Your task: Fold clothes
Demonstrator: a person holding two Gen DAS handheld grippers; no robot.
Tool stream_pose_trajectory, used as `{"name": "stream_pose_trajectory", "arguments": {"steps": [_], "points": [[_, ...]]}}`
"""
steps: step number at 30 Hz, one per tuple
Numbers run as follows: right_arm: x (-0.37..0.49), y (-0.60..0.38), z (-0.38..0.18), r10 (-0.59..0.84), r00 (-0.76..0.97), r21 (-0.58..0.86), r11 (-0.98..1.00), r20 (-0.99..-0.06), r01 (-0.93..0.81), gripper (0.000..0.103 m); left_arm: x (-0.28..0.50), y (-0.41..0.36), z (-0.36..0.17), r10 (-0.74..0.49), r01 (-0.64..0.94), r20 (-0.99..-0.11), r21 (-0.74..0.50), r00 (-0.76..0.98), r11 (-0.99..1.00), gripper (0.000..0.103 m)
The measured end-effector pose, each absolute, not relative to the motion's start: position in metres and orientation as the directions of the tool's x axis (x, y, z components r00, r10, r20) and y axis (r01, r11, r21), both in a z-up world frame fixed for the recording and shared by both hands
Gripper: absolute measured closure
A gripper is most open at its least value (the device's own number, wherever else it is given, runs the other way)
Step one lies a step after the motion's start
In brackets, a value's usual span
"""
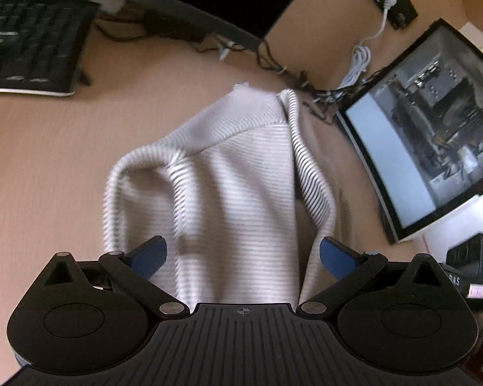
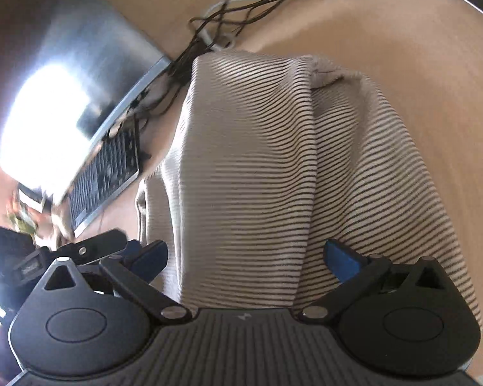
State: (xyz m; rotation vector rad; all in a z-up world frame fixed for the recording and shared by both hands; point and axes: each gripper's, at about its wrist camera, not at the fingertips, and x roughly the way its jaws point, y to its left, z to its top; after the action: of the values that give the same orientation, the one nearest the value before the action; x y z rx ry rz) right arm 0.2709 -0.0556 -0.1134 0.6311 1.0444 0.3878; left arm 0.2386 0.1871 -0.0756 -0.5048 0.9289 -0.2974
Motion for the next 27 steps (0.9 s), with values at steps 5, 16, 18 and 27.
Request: {"name": "stream_pose_trajectory", "arguments": {"steps": [5,16,18,27], "points": [[0.261,-0.083,-0.127,0.591,0.535,0.76,0.63,-0.604,0.161,0.0,0.246,0.172,-0.079,-0.555,0.06,-0.637,-0.627,0.535,0.777,0.01],[0.259,-0.091,-0.142,0.585,0.6,0.827,0.49,-0.546,0.275,0.0,0.245,0.235,-0.003,-0.526,0.024,-0.368,-0.802,0.766,0.597,0.079],[0.26,-0.084,-0.139,0.57,0.593,0.801,0.546,-0.57,0.246,0.0,0.237,0.268,0.023,-0.399,0.011,-0.311,-0.776,0.863,0.63,0.079],[0.251,-0.061,-0.123,0.471,0.581,0.669,0.721,-0.664,0.181,0.0,0.193,0.32,0.04,-0.207,-0.158,-0.461,-0.635,0.863,0.756,0.035]]}}
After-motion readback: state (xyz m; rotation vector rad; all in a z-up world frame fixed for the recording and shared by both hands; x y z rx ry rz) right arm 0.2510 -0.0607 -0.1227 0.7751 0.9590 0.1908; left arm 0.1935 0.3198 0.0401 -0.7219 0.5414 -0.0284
